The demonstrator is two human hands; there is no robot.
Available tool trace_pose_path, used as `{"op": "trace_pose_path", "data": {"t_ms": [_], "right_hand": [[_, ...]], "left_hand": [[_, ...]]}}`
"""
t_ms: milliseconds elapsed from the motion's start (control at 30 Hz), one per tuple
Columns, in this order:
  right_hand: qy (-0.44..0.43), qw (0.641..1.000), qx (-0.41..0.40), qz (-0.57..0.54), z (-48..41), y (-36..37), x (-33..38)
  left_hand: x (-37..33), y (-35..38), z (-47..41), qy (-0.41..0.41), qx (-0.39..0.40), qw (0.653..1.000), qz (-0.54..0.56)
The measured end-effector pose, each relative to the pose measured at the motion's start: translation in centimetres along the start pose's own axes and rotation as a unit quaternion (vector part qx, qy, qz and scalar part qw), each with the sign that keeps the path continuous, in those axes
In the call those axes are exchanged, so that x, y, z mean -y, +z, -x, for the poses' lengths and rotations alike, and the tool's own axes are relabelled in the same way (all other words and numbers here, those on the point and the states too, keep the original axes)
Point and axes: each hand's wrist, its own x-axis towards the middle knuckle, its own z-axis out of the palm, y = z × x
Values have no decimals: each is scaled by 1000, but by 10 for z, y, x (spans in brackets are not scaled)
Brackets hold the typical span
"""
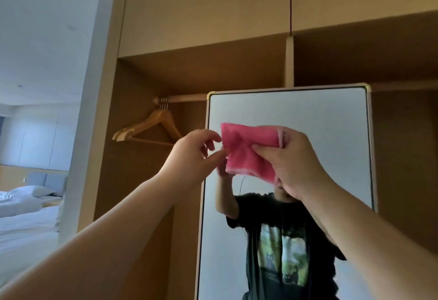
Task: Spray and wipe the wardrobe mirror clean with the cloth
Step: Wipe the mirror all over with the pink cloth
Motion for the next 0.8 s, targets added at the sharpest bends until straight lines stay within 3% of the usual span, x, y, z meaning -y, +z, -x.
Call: {"op": "trace_pose_path", "data": {"t_ms": [200,333,433,500,800], "right_hand": [[-177,951,-42,250,-67,17,48],[-256,868,-33,425,-114,30,65],[-251,797,-4,549,-148,41,66],[-234,769,-5,595,-160,52,68],[-103,780,120,606,-167,81,57]], "left_hand": [[43,-13,-42,-5,-33,998,-44],[61,-16,-60,23,-13,998,-62],[73,-14,-67,19,13,999,-50],[79,-9,-69,10,28,999,-44],[74,16,-72,29,24,998,-42]]}}
